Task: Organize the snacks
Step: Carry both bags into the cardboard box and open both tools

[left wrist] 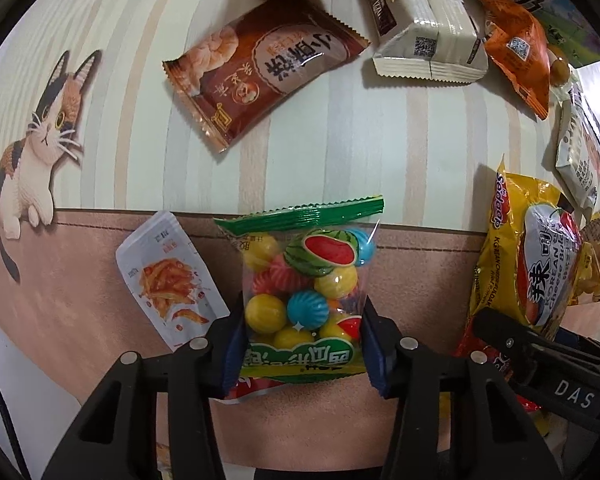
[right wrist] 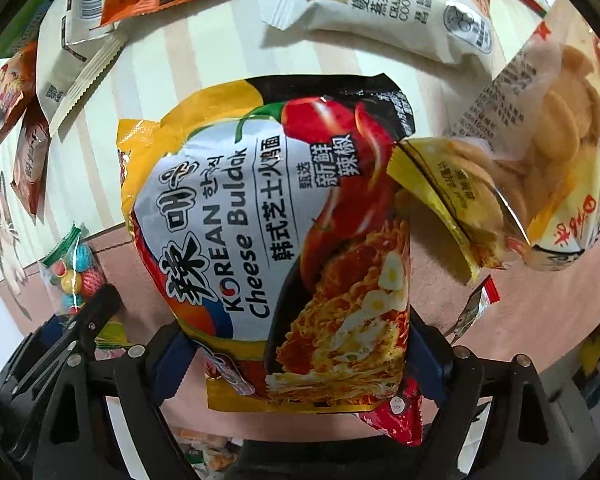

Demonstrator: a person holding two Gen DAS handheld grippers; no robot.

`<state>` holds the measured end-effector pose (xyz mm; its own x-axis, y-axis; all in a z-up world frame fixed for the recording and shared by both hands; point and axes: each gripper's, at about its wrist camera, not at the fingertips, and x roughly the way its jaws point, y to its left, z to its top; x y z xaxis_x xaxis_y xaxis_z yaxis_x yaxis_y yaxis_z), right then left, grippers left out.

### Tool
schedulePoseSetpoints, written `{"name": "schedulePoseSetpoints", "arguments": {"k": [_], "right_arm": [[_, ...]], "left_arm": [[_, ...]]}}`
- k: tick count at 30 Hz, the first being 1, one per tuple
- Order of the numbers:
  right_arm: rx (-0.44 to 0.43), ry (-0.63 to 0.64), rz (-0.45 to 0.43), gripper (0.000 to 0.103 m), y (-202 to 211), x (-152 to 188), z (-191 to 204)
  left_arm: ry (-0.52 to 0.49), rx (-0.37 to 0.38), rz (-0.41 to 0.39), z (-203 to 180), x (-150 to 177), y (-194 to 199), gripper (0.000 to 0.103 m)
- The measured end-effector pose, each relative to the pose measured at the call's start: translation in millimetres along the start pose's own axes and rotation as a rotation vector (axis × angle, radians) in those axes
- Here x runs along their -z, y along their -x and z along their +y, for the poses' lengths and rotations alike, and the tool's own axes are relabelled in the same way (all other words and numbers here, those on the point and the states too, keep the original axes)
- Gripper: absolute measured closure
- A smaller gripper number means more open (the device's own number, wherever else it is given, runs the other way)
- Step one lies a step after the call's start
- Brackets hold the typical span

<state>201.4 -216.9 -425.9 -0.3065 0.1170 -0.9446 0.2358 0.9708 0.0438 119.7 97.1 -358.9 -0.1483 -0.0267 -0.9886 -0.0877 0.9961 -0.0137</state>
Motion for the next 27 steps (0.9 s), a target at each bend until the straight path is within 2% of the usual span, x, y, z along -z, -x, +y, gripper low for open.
{"name": "schedulePoseSetpoints", "arguments": {"k": [5,9,11,13,17,21,25,27], "right_arm": [[-0.004,0.002,-0.046,0.014,8,23,3],[0.014,0.052,-0.081,0.014,18,45,9],[-0.005,0.065,-0.08,0.014,24,57,8],[-0.064,0.07,-0.069,0.014,34,62,8],[-0.193,0.101,-0.08,0.014,76,87,2],[-0.299,0.143,-0.143,0.014,145,97,-3],[-0.36,0.185,-0.262,0.014,231,77,-1],[-0.379,0.203,-0.312,0.014,266,59,3]], "left_arm": [[-0.011,-0.029,-0.018,-13,6,9,0.059],[-0.023,-0.041,-0.024,-23,13,13,0.059],[0.002,-0.027,-0.023,-23,20,21,0.059],[0.014,0.003,-0.035,-22,28,34,0.06],[0.017,0.07,-0.1,-25,44,89,0.06],[0.031,0.15,-0.2,-29,38,163,0.06],[0.016,0.221,-0.316,-39,-5,243,0.059],[0.008,0.261,-0.354,-50,-44,275,0.059]]}}
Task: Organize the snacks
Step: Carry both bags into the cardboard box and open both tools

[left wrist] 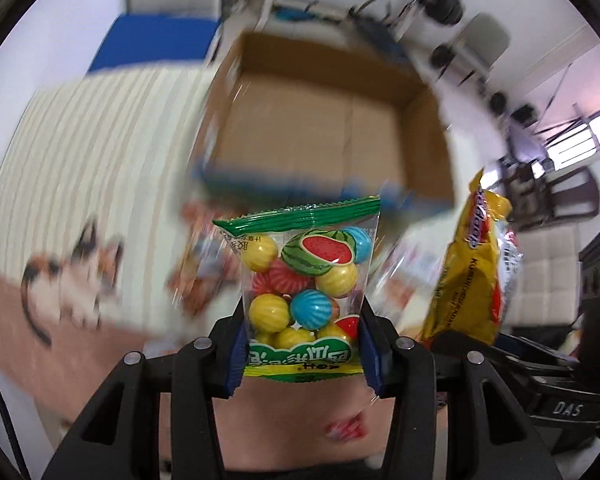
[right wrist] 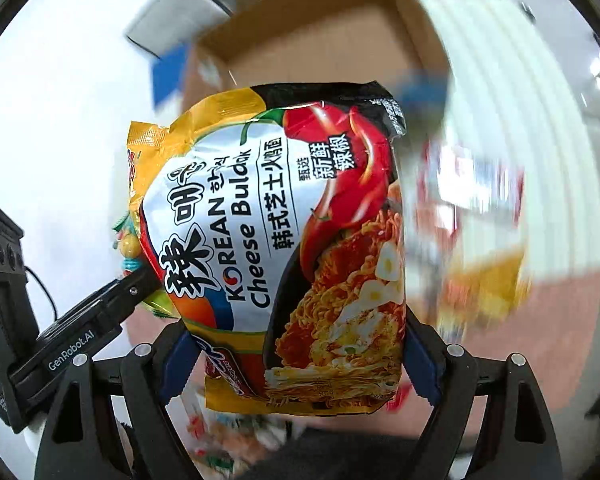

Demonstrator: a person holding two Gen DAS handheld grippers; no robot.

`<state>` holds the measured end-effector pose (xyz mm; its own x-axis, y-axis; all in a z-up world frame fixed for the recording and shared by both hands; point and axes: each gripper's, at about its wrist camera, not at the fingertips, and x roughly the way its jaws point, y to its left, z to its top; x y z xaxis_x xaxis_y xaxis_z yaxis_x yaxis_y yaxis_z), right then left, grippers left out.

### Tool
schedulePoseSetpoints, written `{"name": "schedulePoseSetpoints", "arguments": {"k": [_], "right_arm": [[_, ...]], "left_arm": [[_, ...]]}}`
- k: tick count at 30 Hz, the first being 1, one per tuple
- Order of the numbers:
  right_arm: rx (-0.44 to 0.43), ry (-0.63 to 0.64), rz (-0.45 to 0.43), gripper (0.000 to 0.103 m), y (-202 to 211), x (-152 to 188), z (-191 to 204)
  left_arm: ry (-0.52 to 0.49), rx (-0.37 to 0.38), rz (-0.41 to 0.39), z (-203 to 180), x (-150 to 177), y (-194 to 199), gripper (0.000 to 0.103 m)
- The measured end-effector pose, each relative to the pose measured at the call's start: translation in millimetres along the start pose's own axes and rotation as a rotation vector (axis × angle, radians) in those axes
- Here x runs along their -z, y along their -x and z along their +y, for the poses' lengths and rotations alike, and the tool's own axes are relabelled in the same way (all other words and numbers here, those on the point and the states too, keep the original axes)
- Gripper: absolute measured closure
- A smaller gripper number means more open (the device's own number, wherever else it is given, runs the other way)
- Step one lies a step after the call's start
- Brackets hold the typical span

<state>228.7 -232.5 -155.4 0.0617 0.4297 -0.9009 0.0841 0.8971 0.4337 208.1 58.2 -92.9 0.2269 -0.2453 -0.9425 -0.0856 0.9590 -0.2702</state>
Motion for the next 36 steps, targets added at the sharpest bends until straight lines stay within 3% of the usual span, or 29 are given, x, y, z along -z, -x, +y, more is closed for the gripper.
{"name": "schedulePoseSetpoints", "arguments": {"k": [4,7,11,14,20,28,30,32,36], "right_arm": [[0.062,0.044,-0.093,0.014,24,-74,21],[0.103,0.043,-0.087,0.014,10,-120,27],[0.163,0.019,-0.021,0.014,-36,-163,30],[0.194,0.001,0.034,0.014,-69,-193,32],[0.265,-0.033,0.118,0.014,-107,-239,28],[0.274,-0.051,0.191,0.014,-138,-267,51],[0.274,-0.051,0.2,0.013,-139,-267,54],[0.295,-0.038,0.193,0.006,-135,-269,58],[0.332,0.007,0.177,0.006,-122,-258,83]], "left_arm": [[-0.013,-0.005,-0.031,-22,-93,-8,0.059],[-0.007,-0.012,0.015,-24,-154,-44,0.059],[-0.003,-0.033,0.092,-17,-197,-103,0.059],[0.022,-0.002,0.175,-14,-221,-144,0.059],[0.043,0.002,0.276,-12,-240,-200,0.059],[0.013,-0.032,0.319,-21,-242,-216,0.056],[0.004,-0.023,0.308,-23,-242,-210,0.038],[0.012,-0.017,0.284,-19,-242,-206,0.032],[0.028,-0.008,0.236,-14,-240,-188,0.019]]}}
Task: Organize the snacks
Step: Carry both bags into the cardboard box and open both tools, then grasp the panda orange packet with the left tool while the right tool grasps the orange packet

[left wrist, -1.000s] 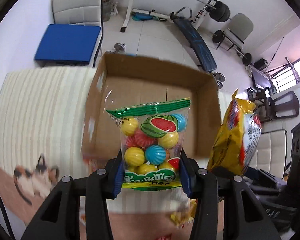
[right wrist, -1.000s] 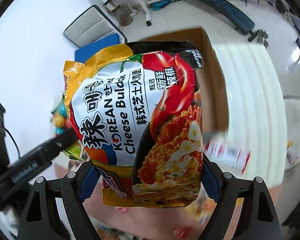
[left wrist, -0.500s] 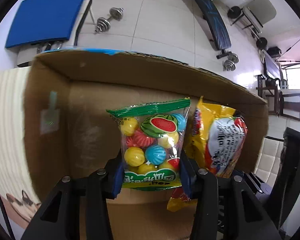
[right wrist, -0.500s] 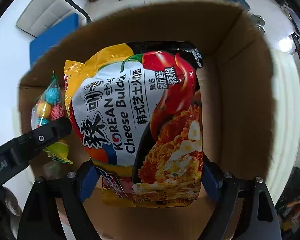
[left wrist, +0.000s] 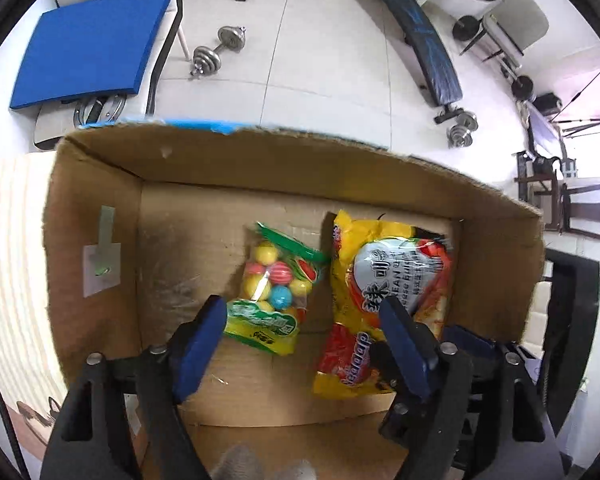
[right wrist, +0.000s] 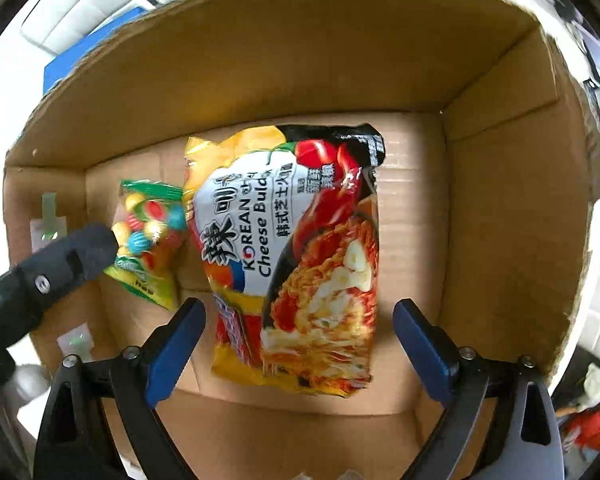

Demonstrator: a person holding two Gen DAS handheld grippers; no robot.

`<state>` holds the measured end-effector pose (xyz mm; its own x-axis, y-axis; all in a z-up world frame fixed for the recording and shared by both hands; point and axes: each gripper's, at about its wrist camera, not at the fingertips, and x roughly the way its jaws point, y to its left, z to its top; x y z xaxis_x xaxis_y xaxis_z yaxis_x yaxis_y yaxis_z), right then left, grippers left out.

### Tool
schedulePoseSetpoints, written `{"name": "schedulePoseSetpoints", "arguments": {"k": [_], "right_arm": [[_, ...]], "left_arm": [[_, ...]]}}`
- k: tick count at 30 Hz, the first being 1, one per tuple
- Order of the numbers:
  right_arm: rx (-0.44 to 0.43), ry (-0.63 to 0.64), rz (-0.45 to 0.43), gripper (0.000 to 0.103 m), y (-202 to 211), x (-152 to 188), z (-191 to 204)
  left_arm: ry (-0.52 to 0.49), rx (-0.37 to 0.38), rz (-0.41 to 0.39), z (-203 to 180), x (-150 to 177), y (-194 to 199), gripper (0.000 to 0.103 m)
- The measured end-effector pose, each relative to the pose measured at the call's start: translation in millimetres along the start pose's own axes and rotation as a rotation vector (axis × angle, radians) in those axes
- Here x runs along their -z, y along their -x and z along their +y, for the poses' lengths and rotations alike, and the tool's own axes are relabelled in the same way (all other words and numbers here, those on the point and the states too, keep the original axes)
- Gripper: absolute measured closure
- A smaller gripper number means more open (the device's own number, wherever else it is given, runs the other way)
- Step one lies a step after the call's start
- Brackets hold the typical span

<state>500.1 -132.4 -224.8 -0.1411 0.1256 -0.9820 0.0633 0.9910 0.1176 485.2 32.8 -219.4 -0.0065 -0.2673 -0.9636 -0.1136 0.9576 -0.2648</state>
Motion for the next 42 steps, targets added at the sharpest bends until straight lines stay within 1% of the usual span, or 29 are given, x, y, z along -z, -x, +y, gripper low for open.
{"name": "schedulePoseSetpoints", "arguments": {"k": [1,2,5,6,7,8,10,11,13,14,16,18,20,22,24,27,29,32,34,38,42], "right_arm": [[0.002,0.001,-0.001,0.006,5,2,3],[0.0,0.007,-0.008,0.005,13,6,5],[0.026,0.033,-0.048,0.004,31,21,20],[0.031,0.043,-0.065,0.004,39,28,25],[0.026,0.051,-0.076,0.004,46,34,26],[0.023,0.058,-0.088,0.004,50,40,30],[0.025,0.075,-0.13,0.004,64,60,37],[0.02,0.085,-0.154,0.004,70,68,37],[0.009,0.111,-0.194,0.004,83,93,41],[-0.002,0.113,-0.205,0.004,88,99,38],[-0.048,0.102,-0.223,0.004,95,124,34],[-0.087,0.077,-0.239,0.004,101,143,23],[-0.114,0.059,-0.241,0.004,95,173,21],[-0.146,0.048,-0.222,0.004,88,189,11],[-0.167,0.029,-0.202,0.004,75,208,5],[-0.171,0.009,-0.171,0.004,37,221,-5],[-0.188,-0.011,-0.131,0.004,7,229,-8],[-0.199,-0.032,-0.08,0.004,-25,234,-12],[-0.191,-0.047,-0.063,0.004,-38,232,-13],[-0.205,-0.094,-0.045,0.004,-65,226,-18],[-0.233,-0.134,-0.012,0.009,-82,221,-21]], "left_arm": [[0.008,0.003,-0.004,2,1,3,0.015],[0.009,0.008,-0.006,2,3,7,0.013],[-0.002,-0.004,-0.029,3,11,19,0.013],[-0.021,-0.009,-0.043,1,14,25,0.013],[-0.034,-0.02,-0.058,1,15,29,0.013],[-0.05,-0.038,-0.091,-1,20,37,0.013],[-0.071,-0.032,-0.146,-2,30,53,0.013],[-0.075,-0.037,-0.165,-3,29,57,0.013],[-0.091,-0.047,-0.213,-7,41,74,0.013],[-0.095,-0.045,-0.235,-8,50,83,0.013],[-0.105,-0.056,-0.277,-8,70,100,0.013],[-0.111,-0.064,-0.334,-6,98,118,0.013],[-0.103,-0.069,-0.355,2,124,128,0.013],[-0.073,-0.075,-0.343,16,150,128,0.013],[-0.022,-0.099,-0.305,33,173,119,0.013],[0.058,-0.125,-0.22,66,199,93,0.013],[0.121,-0.109,-0.162,89,209,72,0.013],[0.174,-0.122,-0.102,111,214,43,0.013],[0.179,-0.139,-0.074,117,213,27,0.013],[0.176,-0.158,-0.012,126,204,-4,0.013],[0.181,-0.167,0.031,129,191,-31,0.013]]}}
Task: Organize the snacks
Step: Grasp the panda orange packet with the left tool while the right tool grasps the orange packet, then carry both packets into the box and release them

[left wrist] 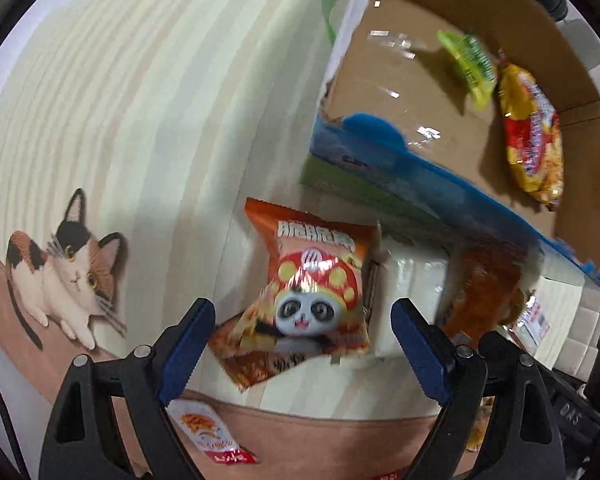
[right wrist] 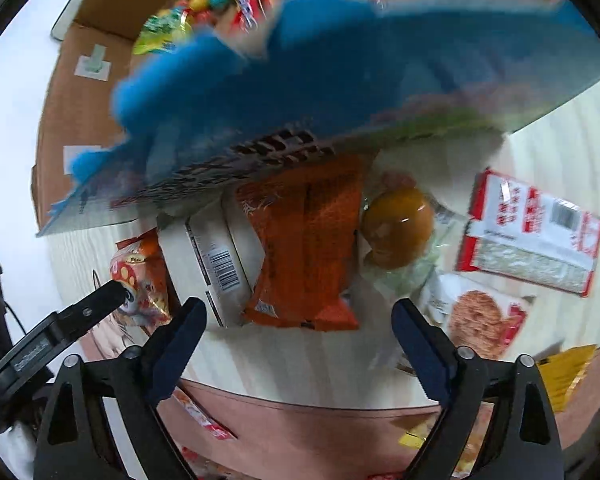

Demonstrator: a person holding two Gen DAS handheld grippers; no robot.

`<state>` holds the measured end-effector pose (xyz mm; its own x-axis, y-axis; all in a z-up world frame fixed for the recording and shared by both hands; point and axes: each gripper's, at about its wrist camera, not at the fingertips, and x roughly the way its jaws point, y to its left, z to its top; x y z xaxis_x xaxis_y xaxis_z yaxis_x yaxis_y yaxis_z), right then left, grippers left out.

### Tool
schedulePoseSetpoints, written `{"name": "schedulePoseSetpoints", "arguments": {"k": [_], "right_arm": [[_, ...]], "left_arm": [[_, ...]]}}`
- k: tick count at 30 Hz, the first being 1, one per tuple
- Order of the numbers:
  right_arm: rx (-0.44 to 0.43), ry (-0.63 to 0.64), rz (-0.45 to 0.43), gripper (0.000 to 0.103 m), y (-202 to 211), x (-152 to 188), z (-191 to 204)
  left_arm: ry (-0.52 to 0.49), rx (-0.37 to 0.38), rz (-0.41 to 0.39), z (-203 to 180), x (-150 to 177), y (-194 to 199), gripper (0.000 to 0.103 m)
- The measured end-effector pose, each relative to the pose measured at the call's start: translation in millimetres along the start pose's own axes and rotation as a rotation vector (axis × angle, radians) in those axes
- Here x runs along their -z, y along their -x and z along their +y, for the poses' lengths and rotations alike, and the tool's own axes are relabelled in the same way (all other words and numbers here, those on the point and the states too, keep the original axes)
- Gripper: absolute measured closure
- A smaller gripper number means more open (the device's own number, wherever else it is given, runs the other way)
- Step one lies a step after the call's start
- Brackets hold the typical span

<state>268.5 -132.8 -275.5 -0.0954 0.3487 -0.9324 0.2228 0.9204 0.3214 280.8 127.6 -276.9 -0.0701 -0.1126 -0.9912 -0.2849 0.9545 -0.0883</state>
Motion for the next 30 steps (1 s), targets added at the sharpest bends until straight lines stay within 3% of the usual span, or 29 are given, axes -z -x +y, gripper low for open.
{"name": "schedulePoseSetpoints", "arguments": {"k": [7,10,11,12,14,21,30], "right_arm": [[0.043,-0.038,-0.033,0.018,-9,-2,-2],[0.068,-0.046,-0.033,0.033,-11,-1,-3],[0.077,-0.048,-0.033,0.039,-12,0,-3],[0.087,-0.049,-0.034,0.043,-18,0,-2],[0.087,-0.05,-0.034,0.053,-19,1,-3],[0.107,0.016,0.024,0.056,-24,16,-8],[0.179,0.143,0.134,0.056,-37,64,-21]], "left_arm": [[-0.038,-0.053,0.046,-10,-19,-31,0.013],[-0.045,-0.058,0.048,-12,-24,-38,0.013],[-0.045,-0.062,0.044,-13,-24,-38,0.021],[-0.045,-0.058,0.044,-14,-23,-39,0.035],[-0.035,-0.044,0.054,-12,-22,-40,0.046],[-0.049,-0.054,0.028,-9,6,-32,0.047],[-0.085,-0.061,0.065,-6,65,-37,0.047]]}}
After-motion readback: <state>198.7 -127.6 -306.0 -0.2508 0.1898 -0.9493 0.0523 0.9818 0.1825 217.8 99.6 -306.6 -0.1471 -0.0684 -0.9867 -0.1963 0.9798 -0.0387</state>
